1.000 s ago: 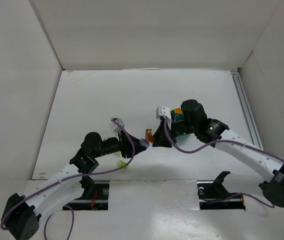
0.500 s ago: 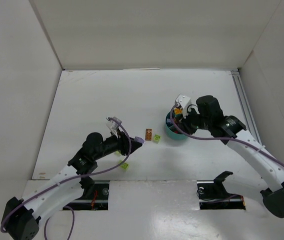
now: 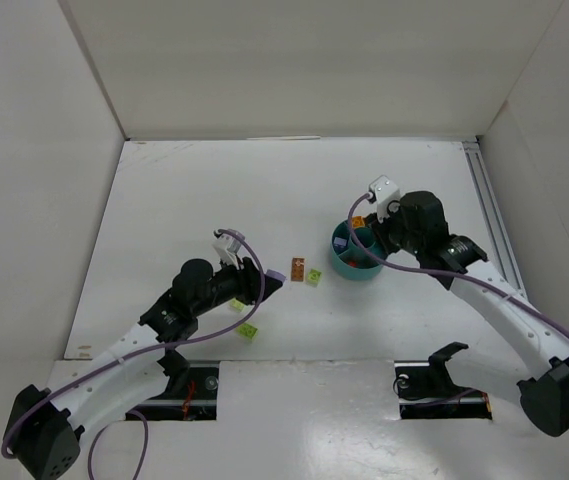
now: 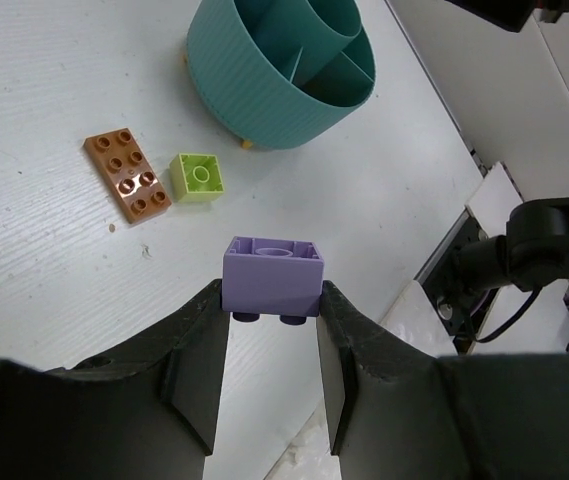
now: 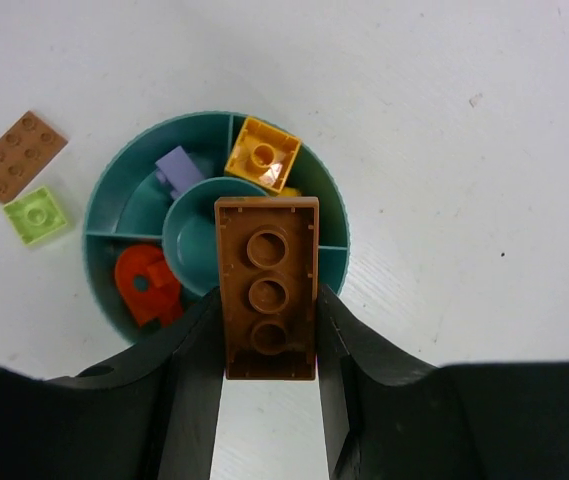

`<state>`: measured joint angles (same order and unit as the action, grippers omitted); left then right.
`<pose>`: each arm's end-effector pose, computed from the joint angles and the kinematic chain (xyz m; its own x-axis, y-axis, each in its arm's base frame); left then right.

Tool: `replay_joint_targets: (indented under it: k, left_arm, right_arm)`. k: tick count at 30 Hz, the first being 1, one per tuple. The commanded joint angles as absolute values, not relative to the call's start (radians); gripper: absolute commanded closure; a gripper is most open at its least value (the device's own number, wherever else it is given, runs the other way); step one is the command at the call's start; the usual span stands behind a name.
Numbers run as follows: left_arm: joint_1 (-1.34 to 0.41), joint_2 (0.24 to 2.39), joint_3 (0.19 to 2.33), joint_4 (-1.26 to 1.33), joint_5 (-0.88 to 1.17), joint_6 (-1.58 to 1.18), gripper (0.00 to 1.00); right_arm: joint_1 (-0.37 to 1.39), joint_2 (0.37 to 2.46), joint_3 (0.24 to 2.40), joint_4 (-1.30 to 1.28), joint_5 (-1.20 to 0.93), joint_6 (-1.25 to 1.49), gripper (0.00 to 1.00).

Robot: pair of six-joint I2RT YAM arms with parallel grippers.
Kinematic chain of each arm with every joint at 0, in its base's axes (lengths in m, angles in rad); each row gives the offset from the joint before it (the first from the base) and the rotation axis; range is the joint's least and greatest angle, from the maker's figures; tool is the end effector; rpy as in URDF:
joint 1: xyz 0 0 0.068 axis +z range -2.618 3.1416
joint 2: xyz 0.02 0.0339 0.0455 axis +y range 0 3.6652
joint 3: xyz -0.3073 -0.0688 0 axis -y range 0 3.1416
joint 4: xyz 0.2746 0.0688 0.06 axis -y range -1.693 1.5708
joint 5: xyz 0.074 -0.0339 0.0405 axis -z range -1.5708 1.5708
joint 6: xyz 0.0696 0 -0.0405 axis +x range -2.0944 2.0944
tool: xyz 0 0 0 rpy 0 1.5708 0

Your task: Sort the legos into containers by color

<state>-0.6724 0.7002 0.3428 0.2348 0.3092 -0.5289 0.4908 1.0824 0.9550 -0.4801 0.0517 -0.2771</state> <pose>0.1452 -0.1427 0.2545 -0.5012 -0.2153 -0.8381 0.6680 0.5194 -0.5329 0.2430 0.1258 0.3276 -0.3657 -0.5052 -0.7817 -0.5545 0.7928 -0.2530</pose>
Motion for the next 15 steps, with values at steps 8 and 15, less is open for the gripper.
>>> replay_joint_targets:
  k: [8, 15]
  left_arm:
    - [-0.672, 0.71, 0.388, 0.256, 0.282, -0.517, 1.0]
    - [-0.672, 0.71, 0.397, 0.256, 0.273, -0.517, 1.0]
  right_arm:
    - [0.431, 1.075, 0.824, -0.078, -0.161, -0.273, 0.74]
    - [0.422, 1.095, 0.796, -0.06, -0.161, -0.273, 0.74]
